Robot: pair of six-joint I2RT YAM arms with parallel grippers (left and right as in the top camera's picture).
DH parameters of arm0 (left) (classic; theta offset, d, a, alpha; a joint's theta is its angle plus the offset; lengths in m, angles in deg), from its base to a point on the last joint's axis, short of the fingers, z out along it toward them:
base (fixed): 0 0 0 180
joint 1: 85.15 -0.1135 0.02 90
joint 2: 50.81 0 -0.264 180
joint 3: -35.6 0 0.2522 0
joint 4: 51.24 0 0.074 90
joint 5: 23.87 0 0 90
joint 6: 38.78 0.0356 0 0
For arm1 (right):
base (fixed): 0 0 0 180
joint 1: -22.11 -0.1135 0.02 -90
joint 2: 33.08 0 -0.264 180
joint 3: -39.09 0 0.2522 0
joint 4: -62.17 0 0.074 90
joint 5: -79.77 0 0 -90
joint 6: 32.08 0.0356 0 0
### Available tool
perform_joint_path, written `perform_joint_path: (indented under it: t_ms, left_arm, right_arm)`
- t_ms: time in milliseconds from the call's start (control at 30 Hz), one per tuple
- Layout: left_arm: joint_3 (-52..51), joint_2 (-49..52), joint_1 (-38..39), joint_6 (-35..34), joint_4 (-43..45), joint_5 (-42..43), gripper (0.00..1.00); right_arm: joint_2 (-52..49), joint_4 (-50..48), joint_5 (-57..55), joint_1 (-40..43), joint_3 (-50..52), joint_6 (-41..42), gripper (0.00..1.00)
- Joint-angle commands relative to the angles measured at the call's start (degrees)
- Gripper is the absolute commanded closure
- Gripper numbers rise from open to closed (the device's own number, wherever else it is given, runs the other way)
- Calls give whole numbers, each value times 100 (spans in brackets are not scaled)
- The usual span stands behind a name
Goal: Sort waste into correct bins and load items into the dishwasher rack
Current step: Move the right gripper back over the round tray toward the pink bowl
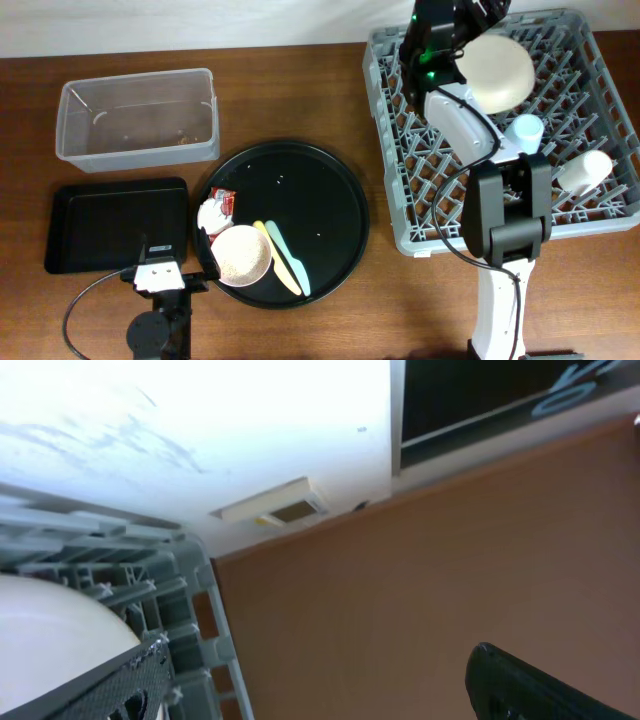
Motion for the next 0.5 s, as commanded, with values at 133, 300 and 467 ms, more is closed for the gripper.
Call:
perform_joint_path:
  t_ms: [133,300,467]
  left_arm:
    - [-4,-24,9,48,-46,63,1]
    - [-4,-24,9,46,-46,63,1]
    - [-4,-24,9,46,-46,63,1]
  right_arm:
    - [332,-498,-988,-186,-136,247,2]
    - [870,-531,-1161,-522,-136,492,2]
    - [1569,-507,-1329,-1239,-136,719,2]
